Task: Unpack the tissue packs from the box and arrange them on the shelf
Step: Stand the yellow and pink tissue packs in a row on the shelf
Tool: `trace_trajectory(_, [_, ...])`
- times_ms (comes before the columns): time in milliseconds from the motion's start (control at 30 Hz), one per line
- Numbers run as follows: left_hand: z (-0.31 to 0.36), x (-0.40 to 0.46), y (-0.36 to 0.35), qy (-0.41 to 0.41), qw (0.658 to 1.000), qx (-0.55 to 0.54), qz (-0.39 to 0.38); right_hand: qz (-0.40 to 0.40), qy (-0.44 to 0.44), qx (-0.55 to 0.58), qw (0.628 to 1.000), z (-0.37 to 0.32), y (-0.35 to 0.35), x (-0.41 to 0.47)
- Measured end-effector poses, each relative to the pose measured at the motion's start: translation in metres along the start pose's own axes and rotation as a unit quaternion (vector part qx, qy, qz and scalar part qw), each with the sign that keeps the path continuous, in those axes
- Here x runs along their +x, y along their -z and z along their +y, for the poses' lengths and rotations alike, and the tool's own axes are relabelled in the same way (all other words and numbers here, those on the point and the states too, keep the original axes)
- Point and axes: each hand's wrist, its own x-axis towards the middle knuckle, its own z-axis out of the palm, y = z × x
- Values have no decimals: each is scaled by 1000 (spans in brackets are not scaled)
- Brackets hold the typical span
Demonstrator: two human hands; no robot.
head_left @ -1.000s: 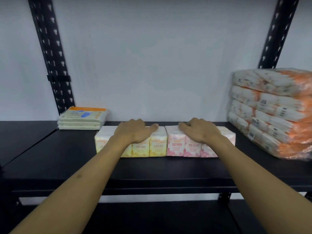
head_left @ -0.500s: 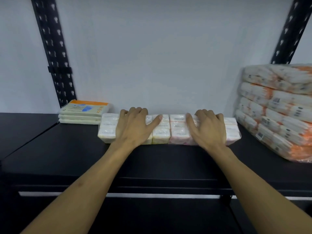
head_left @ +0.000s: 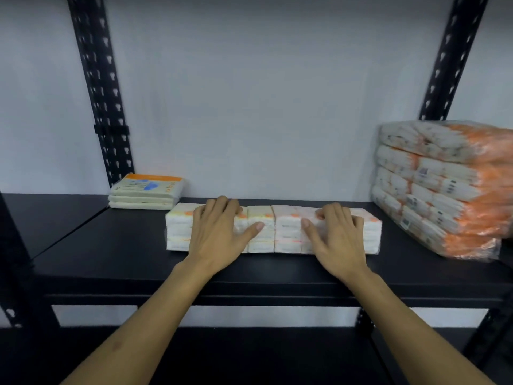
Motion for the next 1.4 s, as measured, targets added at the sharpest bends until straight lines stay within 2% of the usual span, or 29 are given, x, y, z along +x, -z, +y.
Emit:
trace_trajectory(133, [3,-1,25,-36,997,38,-51,-30,-3,-9,1000,-5,18,-9])
trace_trajectory(267, [10,41,51,14,989,-13,-144,-80,-40,40,995,-10,36,28])
trace_trajectory(400, [6,67,33,39,978,51,-197,-163,-77,-14,984,-4,27,77])
trace_trajectory(467, [3,64,19,61,962,76,-254,-244,-84,-46,965,0,11,79])
trace_trajectory(533, [-1,60,13,83,957,70,-269,-293,-107,-57,948,2,2,74])
trace_trajectory(700, [4,55,11,87,972,71,-206,-244,-125,-42,961,2,2,74])
trace_trajectory(900, [7,44,-1,34,988,148,-43,-58,-44,-107,992,-1,-10,58])
trace_trajectory(1000, [3,30,-11,3,988,151,18,-1,0,-114,994,8,-19,42])
trace_trajectory(1133, [-2,7,-21,-8,994,101,40,7,5,-81,997,11,-20,18])
trace_trajectory(1267, [1,-13,-14,-19,996,86,26,-4,-4,-31,1000,9,-10,-1])
trace_trajectory(1400, [6,-17,3,-36,991,127,-12,-13,16,-86,996,-3,7,-13])
